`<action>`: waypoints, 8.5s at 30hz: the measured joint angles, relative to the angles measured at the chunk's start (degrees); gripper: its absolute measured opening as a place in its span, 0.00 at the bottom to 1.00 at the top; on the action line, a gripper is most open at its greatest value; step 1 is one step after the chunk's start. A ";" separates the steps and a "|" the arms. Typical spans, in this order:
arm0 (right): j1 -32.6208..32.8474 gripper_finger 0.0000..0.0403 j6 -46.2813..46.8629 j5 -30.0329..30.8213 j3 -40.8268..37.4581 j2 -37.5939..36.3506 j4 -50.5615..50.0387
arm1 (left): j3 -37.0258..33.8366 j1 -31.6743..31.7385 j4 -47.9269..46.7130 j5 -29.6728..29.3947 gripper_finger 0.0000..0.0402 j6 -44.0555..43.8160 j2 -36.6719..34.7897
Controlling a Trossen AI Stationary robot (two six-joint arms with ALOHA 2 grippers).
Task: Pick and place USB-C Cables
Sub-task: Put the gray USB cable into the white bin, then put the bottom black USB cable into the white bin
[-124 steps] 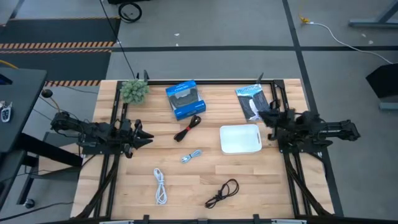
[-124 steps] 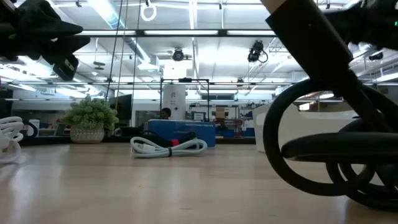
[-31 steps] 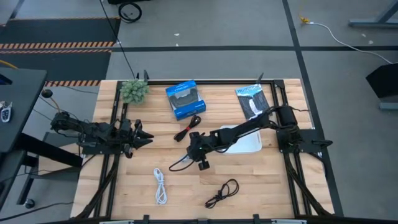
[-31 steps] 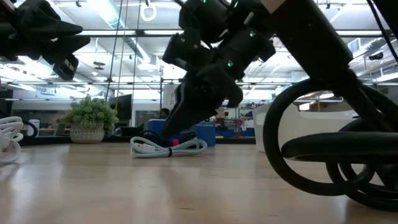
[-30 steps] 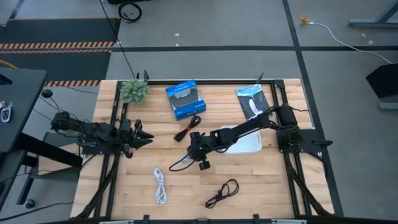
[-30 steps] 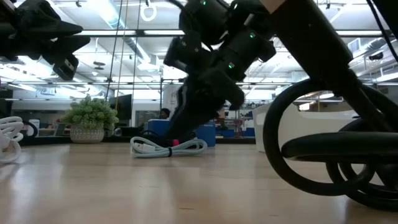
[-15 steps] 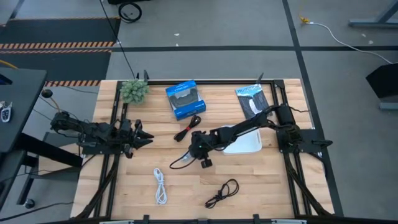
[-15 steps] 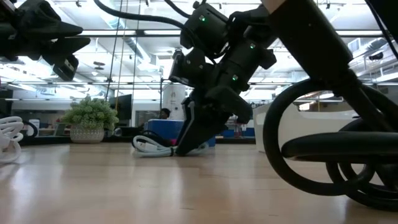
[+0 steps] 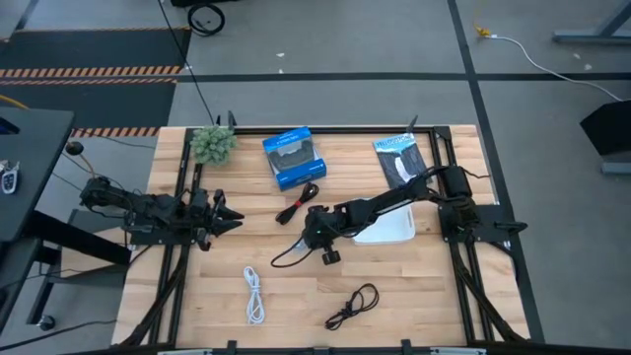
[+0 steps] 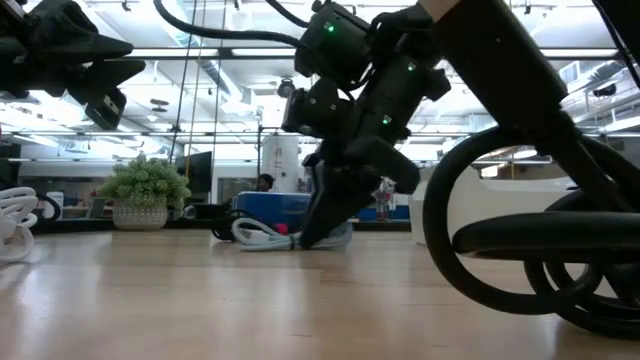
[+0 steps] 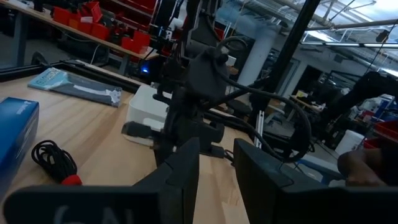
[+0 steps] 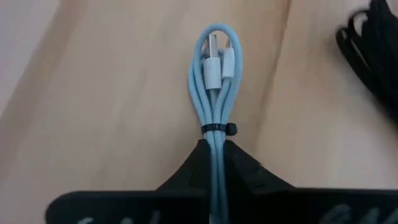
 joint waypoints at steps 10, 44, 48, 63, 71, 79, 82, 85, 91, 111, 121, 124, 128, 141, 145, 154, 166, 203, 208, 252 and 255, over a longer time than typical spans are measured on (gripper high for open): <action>1.34 0.06 1.75 4.25 -0.01 -14.85 -16.27 | -0.01 0.00 0.02 0.00 0.27 0.00 0.00; 7.30 0.06 18.47 14.98 -19.38 -60.50 -26.38 | 0.00 0.00 0.06 -0.02 0.27 -0.02 0.00; 6.14 0.06 20.58 14.93 -14.66 -60.03 -33.93 | 0.00 -0.01 0.05 0.00 0.27 -0.02 0.00; 1.12 0.06 23.65 7.20 -8.14 -53.99 -50.24 | -0.01 -0.01 0.06 -0.01 0.27 -0.02 0.00; 1.11 0.06 22.16 6.42 -8.23 -50.12 -51.92 | 0.00 0.00 0.04 0.00 0.27 -0.02 0.00; 1.11 0.06 20.66 5.15 -9.96 -48.83 -51.81 | 0.00 -0.02 0.06 -0.01 0.27 -0.01 0.00; 1.11 0.06 21.12 5.16 -12.81 -49.75 -50.80 | -0.02 0.00 -0.05 0.00 0.27 -0.02 0.00; 1.11 0.06 21.28 5.02 -15.67 -50.03 -48.01 | -0.02 -0.01 0.07 -0.01 0.27 0.02 0.00; 1.11 0.06 21.31 2.50 -21.00 -50.00 -41.62 | -0.02 0.00 0.06 -0.02 0.27 -0.02 0.00; 1.11 0.06 23.80 2.21 -33.52 -48.45 -25.50 | 0.00 0.00 0.06 -0.01 0.27 -0.02 0.00; 0.80 0.06 21.39 2.25 -34.63 -41.14 -19.96 | 0.00 -0.01 0.04 0.00 0.27 0.00 0.00; 0.41 0.06 20.32 2.31 -34.63 -38.75 -18.37 | -0.02 -0.01 0.04 0.00 0.27 0.00 0.00; -0.18 0.06 18.97 2.76 -34.61 -35.94 -16.52 | 0.00 0.00 0.06 0.00 0.27 0.00 0.00; -0.44 0.14 17.97 3.26 -34.49 -33.56 -14.51 | 0.00 -0.01 0.05 -0.01 0.27 0.00 0.00; -0.44 0.19 18.22 2.51 -34.61 -34.33 -14.67 | 0.00 0.00 0.06 -0.02 0.27 0.00 0.00; -0.42 0.23 18.27 2.42 -31.14 -35.72 -22.03 | -0.01 -0.01 0.00 -0.02 0.27 0.00 0.00; -0.27 0.28 18.23 2.63 -20.22 -36.03 -36.55 | 0.00 -0.01 0.06 -0.02 0.27 -0.02 0.00; 5.53 0.28 19.34 5.36 9.94 -36.07 -63.10 | 0.00 0.00 0.06 -0.02 0.27 -0.02 0.00; 8.33 0.28 19.87 5.34 9.90 -35.49 -60.94 | -0.01 0.00 0.06 -0.01 0.27 -0.01 0.00; 30.62 0.45 22.09 -0.65 9.55 -6.65 -23.39 | 0.00 0.00 0.06 0.00 0.27 -0.01 0.00; 31.17 0.50 20.83 -0.67 9.57 -4.58 -20.80 | 0.00 -0.02 0.06 0.00 0.27 -0.02 0.00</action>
